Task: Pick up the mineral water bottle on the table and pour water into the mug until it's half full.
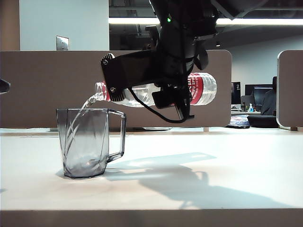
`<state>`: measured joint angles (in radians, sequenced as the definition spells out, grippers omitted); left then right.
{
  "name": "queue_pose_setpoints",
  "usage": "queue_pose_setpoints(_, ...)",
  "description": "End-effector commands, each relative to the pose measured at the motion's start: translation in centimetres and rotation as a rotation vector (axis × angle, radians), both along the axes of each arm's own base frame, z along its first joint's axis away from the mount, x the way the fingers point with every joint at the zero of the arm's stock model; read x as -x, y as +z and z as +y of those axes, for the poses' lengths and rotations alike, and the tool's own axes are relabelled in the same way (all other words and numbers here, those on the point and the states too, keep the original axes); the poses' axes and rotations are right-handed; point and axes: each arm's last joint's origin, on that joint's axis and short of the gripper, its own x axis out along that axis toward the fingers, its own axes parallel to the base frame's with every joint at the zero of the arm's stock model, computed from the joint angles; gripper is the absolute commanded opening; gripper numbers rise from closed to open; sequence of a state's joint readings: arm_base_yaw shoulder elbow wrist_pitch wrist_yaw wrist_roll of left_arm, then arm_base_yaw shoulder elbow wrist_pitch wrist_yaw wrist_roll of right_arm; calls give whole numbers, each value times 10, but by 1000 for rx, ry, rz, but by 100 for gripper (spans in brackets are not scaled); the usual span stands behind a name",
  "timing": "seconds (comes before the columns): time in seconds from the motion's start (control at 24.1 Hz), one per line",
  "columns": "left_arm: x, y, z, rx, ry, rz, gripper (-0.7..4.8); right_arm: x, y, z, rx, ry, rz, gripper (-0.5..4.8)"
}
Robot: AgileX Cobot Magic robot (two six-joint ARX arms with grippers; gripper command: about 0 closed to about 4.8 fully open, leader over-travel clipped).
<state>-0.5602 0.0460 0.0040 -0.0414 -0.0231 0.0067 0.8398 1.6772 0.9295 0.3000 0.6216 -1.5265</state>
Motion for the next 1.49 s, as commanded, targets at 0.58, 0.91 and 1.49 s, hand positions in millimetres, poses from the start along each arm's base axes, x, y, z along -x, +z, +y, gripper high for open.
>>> queue_pose_setpoints(0.58,0,2,0,7,1,-12,-5,-1,11,2,-27,-5,-55,212)
queue_pose_setpoints(0.91,0,2,0,7,1,-12,-5,-1,10,2,-26,-5,-54,212)
queue_pose_setpoints(1.49,0,2,0,7,1,-12,-5,-1,10,2,-26,-5,-54,212)
